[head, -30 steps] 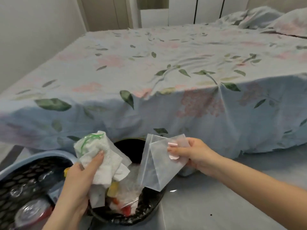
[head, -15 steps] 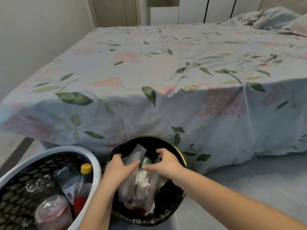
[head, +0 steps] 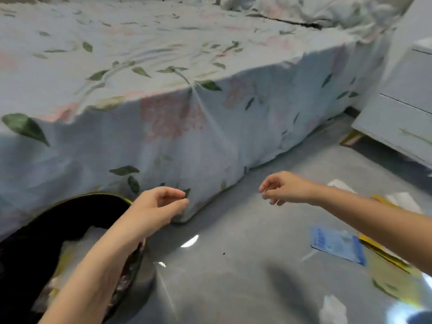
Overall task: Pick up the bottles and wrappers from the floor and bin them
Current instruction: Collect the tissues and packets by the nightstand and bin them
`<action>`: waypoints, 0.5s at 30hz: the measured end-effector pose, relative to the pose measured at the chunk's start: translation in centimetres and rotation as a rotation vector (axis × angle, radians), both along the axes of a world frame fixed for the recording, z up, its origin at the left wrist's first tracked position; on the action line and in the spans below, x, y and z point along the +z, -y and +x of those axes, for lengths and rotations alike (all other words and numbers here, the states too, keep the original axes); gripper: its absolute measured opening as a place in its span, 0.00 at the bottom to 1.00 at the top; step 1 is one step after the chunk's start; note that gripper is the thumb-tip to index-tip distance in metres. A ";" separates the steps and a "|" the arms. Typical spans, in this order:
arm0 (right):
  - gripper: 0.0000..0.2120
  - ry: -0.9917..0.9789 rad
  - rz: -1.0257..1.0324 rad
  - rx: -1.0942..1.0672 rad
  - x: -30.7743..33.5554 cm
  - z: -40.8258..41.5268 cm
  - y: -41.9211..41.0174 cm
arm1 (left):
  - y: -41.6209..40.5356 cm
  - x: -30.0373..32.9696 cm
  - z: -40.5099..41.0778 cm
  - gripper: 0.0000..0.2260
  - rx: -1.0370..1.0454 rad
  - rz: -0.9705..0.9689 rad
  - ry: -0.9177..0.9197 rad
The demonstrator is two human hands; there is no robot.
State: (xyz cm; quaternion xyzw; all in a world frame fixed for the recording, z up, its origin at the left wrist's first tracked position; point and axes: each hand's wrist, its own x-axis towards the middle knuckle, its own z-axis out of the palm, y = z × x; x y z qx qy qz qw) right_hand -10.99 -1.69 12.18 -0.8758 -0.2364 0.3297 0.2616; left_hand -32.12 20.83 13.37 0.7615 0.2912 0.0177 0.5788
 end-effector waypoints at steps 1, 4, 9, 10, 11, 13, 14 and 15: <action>0.03 0.014 -0.045 -0.061 -1.6 1.2 3.0 | 1.9 -0.8 2.2 0.03 -0.098 0.024 -0.013; 0.08 0.067 -0.173 -0.213 -6.9 3.1 11.3 | 7.8 -3.6 8.4 0.04 -0.394 0.239 -0.068; 0.13 0.162 -0.391 -0.340 -13.7 3.6 21.1 | 16.5 -9.4 14.4 0.12 -0.824 0.648 -0.171; 0.13 0.180 -0.410 -0.358 -14.7 3.8 22.5 | 17.5 -10.5 15.1 0.14 -0.904 0.767 -0.183; 0.13 0.199 -0.430 -0.365 -15.5 4.1 23.6 | 18.3 -11.3 15.7 0.15 -0.986 0.876 -0.189; 0.14 0.242 -0.470 -0.354 -17.2 4.9 25.3 | 19.8 -12.8 16.7 0.16 -1.146 1.049 -0.229; 0.15 0.264 -0.485 -0.338 -18.0 5.5 26.0 | 20.6 -13.3 17.2 0.16 -1.218 1.107 -0.252; 0.15 0.292 -0.494 -0.314 -18.7 6.2 26.5 | 21.5 -13.8 17.8 0.16 -1.295 1.148 -0.257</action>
